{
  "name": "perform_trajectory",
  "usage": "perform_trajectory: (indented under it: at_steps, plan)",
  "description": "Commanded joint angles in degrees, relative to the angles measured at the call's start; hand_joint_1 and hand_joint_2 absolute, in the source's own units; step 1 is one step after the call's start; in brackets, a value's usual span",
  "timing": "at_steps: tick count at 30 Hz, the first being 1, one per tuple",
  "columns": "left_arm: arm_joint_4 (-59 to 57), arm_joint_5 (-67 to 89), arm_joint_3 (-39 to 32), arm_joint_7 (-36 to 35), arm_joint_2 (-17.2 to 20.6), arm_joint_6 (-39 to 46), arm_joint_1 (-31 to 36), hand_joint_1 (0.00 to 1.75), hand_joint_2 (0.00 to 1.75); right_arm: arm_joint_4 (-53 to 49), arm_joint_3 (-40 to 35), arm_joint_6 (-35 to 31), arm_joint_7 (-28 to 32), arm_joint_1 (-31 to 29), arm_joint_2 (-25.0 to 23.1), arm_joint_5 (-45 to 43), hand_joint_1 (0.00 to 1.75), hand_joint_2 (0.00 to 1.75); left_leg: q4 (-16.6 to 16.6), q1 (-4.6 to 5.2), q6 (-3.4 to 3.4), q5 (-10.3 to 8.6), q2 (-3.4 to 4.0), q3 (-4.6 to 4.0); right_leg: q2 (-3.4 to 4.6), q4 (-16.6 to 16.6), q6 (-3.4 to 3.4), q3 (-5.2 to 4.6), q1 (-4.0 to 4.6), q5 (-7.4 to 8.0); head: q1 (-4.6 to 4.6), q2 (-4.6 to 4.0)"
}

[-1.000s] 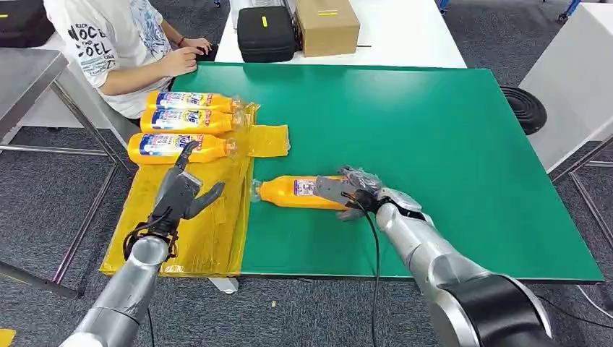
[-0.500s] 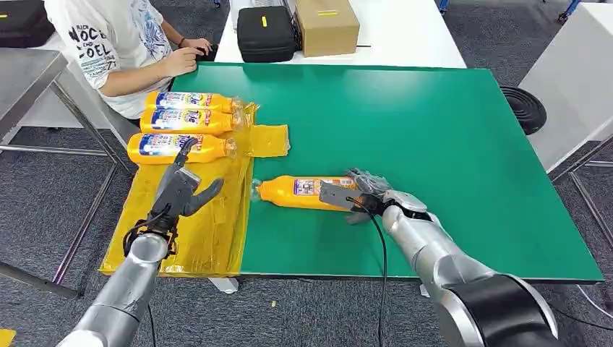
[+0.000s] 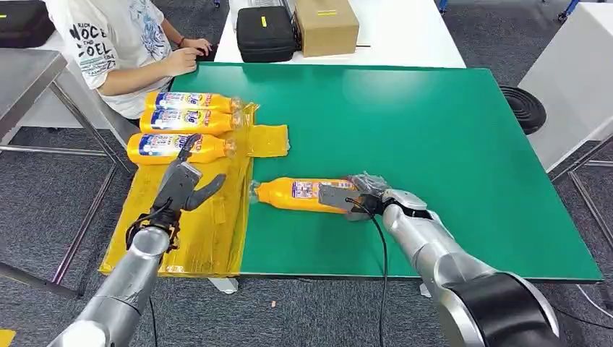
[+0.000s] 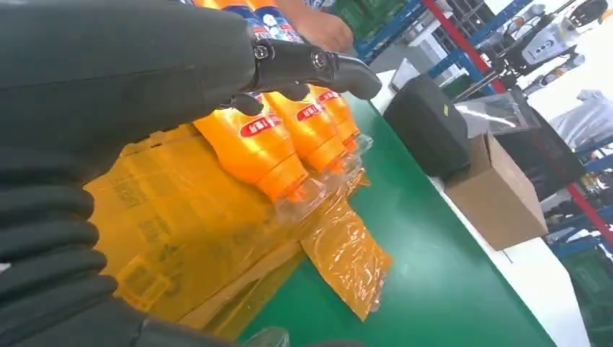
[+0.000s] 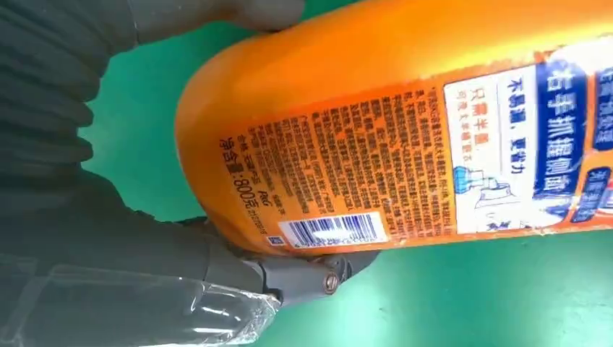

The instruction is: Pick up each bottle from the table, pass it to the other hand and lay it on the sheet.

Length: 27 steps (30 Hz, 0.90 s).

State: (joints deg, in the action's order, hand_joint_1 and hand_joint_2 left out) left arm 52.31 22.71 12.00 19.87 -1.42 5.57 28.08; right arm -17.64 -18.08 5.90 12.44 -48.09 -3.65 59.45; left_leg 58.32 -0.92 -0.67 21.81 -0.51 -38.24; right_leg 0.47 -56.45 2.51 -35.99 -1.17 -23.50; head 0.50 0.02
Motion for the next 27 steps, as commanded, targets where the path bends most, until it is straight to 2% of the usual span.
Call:
perform_trajectory:
  at_steps: [1, 7, 11, 15, 20, 27]
  plan:
    - [-6.0, -0.4, 2.1, 0.0, 0.6, 0.0, 3.4, 0.00, 1.75, 3.4, -2.1, 0.2, 0.6, -2.2, 0.6, 0.2, 1.73, 1.75, 0.0, 0.02, -0.01, 0.05, -0.04, 0.16, -0.10, 0.0, -0.08, 0.18, 0.00, -0.08, 0.00, 0.00]
    - [-6.7, -0.7, 2.1, -0.1, 0.8, 0.3, 2.7, 0.00, 1.75, 3.4, -1.7, -0.1, 1.2, -1.9, 0.4, -0.1, 1.75, 1.75, 0.0, 0.01, -0.01, 0.08, 0.00, 0.21, -0.07, 0.0, -0.09, 0.22, 0.01, -0.09, 0.00, 0.00]
    - [-7.3, -1.1, 1.8, 0.5, 0.8, 0.8, 2.5, 0.00, 1.75, 2.1, 1.2, -3.3, 5.2, 0.1, 1.2, -2.9, 1.75, 1.75, 0.0, 0.01, -0.01, 0.15, -0.03, 0.36, -0.11, 0.0, -0.13, 0.39, 0.03, -0.17, 0.00, 0.00]
    - [-6.0, -4.2, 0.2, 1.2, 2.5, 0.2, 1.1, 0.00, 1.75, 0.9, 4.8, -6.7, 11.1, 1.1, 1.4, -6.7, 1.75, 1.75, -0.1, 0.01, -0.01, 0.11, -0.01, 0.32, -0.08, 0.1, -0.11, 0.34, 0.02, -0.13, 0.00, 0.00]
    - [-4.8, -5.7, -0.7, 1.2, 2.7, -0.3, 0.1, 0.00, 1.75, 0.0, 6.2, -7.4, 12.7, 1.3, 1.2, -8.2, 1.75, 1.75, 0.0, 0.01, -0.01, 0.18, 0.08, 0.37, -0.01, 0.0, -0.15, 0.40, 0.03, -0.17, 0.02, 0.00]
    - [0.3, -13.6, -5.4, 1.6, 5.0, -2.5, -5.5, 0.00, 1.75, -5.4, 16.6, -10.7, 24.2, 6.4, 2.0, -21.3, 1.75, 1.75, 0.0, 0.01, -0.01, 0.09, 0.06, 0.17, 0.01, 0.0, -0.07, 0.19, 0.01, -0.07, 0.00, 0.00]
